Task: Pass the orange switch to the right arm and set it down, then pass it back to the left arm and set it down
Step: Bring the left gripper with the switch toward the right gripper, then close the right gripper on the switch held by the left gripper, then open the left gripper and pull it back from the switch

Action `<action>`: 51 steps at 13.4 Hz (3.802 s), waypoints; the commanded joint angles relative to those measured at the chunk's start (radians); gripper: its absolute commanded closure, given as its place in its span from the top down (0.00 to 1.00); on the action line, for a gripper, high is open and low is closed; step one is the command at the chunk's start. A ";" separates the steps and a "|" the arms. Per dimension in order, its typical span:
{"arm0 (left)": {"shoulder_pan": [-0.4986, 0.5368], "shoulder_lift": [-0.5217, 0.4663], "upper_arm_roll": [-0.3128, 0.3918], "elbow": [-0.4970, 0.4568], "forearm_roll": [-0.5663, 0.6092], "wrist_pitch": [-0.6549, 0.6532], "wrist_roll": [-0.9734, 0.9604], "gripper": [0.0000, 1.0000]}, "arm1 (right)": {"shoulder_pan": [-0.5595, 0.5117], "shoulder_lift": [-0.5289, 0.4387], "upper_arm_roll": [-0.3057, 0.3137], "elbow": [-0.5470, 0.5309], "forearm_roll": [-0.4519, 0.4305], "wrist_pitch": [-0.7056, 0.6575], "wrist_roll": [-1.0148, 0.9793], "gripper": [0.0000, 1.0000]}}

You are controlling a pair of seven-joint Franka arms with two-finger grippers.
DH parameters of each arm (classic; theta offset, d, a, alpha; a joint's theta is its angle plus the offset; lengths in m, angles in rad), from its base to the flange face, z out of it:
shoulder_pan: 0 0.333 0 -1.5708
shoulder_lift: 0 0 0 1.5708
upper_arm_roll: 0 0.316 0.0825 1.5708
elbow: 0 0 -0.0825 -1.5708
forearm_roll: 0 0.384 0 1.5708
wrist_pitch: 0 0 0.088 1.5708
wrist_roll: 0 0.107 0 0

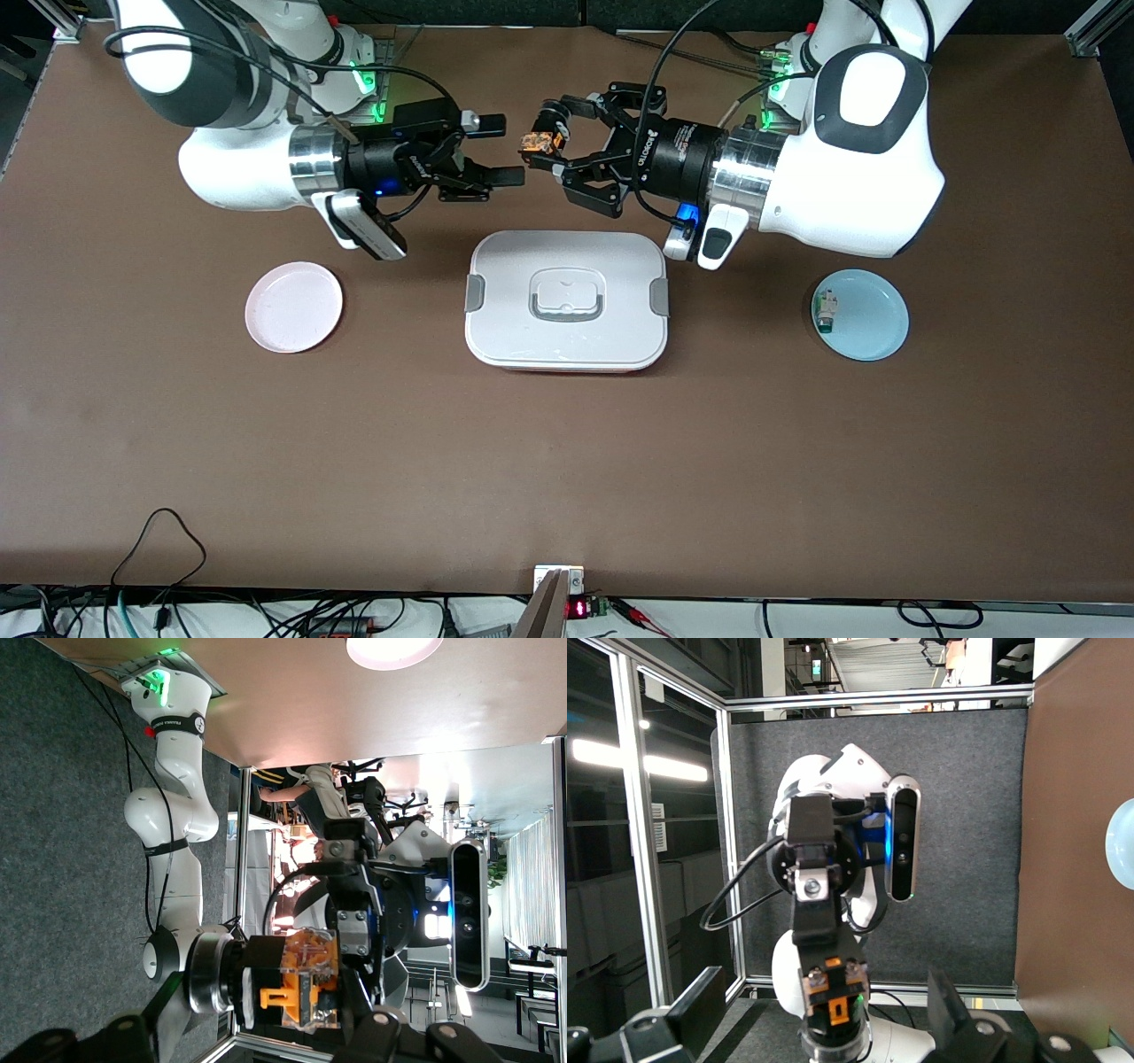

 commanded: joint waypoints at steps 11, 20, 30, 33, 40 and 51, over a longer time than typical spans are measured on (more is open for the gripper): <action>0.000 0.013 -0.001 0.026 -0.026 -0.001 -0.014 0.00 | 0.023 -0.019 0.031 -0.018 0.059 0.060 -0.092 0.59; 0.001 0.013 0.001 0.026 -0.024 -0.002 -0.014 0.00 | 0.040 -0.005 0.029 -0.015 0.060 0.061 -0.148 0.40; 0.001 0.013 0.001 0.026 -0.026 -0.002 -0.020 0.11 | 0.040 -0.005 0.029 -0.015 0.062 0.071 -0.161 0.36; 0.001 0.013 0.001 0.026 -0.021 -0.004 -0.033 0.53 | 0.040 -0.008 0.029 -0.015 0.062 0.071 -0.161 0.36; 0.014 0.012 0.005 0.027 -0.016 -0.004 -0.026 1.00 | 0.040 -0.008 0.029 -0.009 0.062 0.071 -0.161 0.36; 0.066 -0.005 0.002 0.102 0.278 -0.165 0.183 1.00 | -0.067 -0.020 0.026 -0.012 -0.161 0.057 -0.157 0.35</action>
